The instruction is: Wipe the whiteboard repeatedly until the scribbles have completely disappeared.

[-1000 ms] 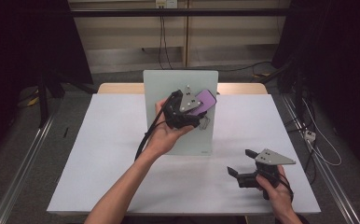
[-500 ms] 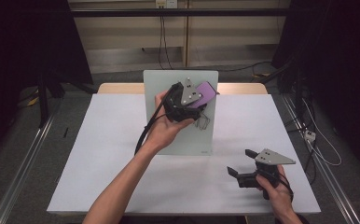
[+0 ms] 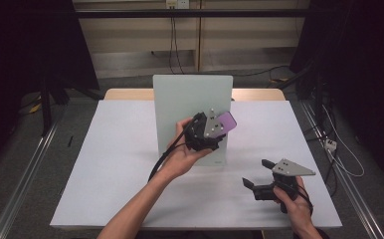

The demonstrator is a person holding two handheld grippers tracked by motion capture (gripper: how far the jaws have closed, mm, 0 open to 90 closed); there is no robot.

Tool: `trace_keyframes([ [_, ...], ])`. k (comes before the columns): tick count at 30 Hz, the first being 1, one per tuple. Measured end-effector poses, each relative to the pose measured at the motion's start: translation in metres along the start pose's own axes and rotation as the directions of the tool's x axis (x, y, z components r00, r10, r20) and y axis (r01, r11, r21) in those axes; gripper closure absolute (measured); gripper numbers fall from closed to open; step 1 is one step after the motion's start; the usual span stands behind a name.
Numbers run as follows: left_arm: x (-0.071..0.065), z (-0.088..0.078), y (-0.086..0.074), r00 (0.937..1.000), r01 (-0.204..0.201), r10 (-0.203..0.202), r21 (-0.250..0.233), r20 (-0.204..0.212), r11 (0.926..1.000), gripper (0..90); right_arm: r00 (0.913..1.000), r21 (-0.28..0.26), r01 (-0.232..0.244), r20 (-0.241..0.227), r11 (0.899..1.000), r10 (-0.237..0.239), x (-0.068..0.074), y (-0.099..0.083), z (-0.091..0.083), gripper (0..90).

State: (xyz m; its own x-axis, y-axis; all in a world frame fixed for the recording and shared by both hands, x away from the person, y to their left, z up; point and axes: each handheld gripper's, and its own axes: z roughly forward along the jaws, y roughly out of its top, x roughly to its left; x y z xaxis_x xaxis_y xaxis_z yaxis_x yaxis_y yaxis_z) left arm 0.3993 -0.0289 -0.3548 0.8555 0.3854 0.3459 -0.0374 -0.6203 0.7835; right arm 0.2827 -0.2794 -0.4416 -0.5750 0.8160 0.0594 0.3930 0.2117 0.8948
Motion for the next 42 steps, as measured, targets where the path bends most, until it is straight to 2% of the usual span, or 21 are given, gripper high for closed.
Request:
trace_keyframes([
  [2,-0.007,0.004,-0.005,0.9999,-0.013,0.013,0.012,0.005,0.9998,40.9,1.0,0.001,0.001,-0.001,1.0,-0.001,0.0,0.0,0.0,3.8],
  [4,-0.012,0.006,-0.008,0.9999,-0.005,0.005,0.014,0.015,0.9999,40.9,1.0,0.0,0.003,-0.002,1.0,-0.003,0.0,0.0,0.0,3.8],
  [7,-0.01,0.006,-0.008,0.9995,0.014,-0.014,0.013,0.027,0.9998,40.9,1.0,0.0,0.001,-0.001,1.0,-0.001,0.0,0.0,0.0,3.8],
  [10,-0.007,0.004,-0.006,0.9995,0.012,-0.012,0.023,0.029,0.9997,40.9,1.0,-0.001,0.001,-0.003,1.0,-0.001,0.0,0.0,-0.001,3.8],
  [16,0.009,-0.007,-0.001,0.9993,0.035,-0.035,0.0,0.014,0.9994,40.9,1.0,0.0,-0.001,-0.002,1.0,0.001,0.0,0.0,-0.001,3.8],
  [24,0.031,-0.024,0.01,0.998,0.044,-0.045,-0.031,-0.043,0.9985,40.9,1.0,-0.001,0.001,-0.003,1.0,-0.001,0.0,0.0,-0.001,3.8],
  [25,0.034,-0.026,0.01,0.9968,0.059,-0.061,-0.047,-0.051,0.9972,40.9,1.0,-0.001,0.001,-0.003,1.0,-0.001,0.0,0.0,-0.001,3.8],
  [30,0.049,-0.036,0.011,0.9943,0.089,-0.093,-0.081,-0.052,0.9927,40.9,1.0,-0.001,0.001,-0.002,1.0,-0.001,0.0,0.0,-0.001,3.8],
  [31,0.05,-0.037,0.011,0.995,0.081,-0.085,-0.077,-0.051,0.9937,40.9,1.0,0.0,0.001,-0.002,1.0,-0.001,0.0,0.0,-0.001,3.8],
  [36,0.043,-0.033,0.01,0.9962,0.046,-0.05,-0.059,-0.071,0.9972,40.8,1.0,0.002,0.003,-0.004,1.0,-0.003,0.001,0.0,0.0,3.9],
  [38,0.039,-0.031,0.007,0.9977,0.038,-0.041,-0.045,-0.054,0.9983,40.8,1.0,0.002,0.003,-0.004,1.0,-0.003,0.001,0.0,0.0,3.8],
  [41,0.03,-0.024,-0.002,0.9992,0.04,-0.04,-0.021,0.0,0.999,40.9,1.0,0.002,0.004,-0.003,1.0,-0.004,0.001,0.0,0.0,3.8],
  [42,0.026,-0.022,-0.005,0.9995,0.031,-0.031,-0.009,0.006,0.9995,40.9,1.0,0.002,0.004,-0.003,1.0,-0.004,0.001,0.0,0.0,3.8],
])
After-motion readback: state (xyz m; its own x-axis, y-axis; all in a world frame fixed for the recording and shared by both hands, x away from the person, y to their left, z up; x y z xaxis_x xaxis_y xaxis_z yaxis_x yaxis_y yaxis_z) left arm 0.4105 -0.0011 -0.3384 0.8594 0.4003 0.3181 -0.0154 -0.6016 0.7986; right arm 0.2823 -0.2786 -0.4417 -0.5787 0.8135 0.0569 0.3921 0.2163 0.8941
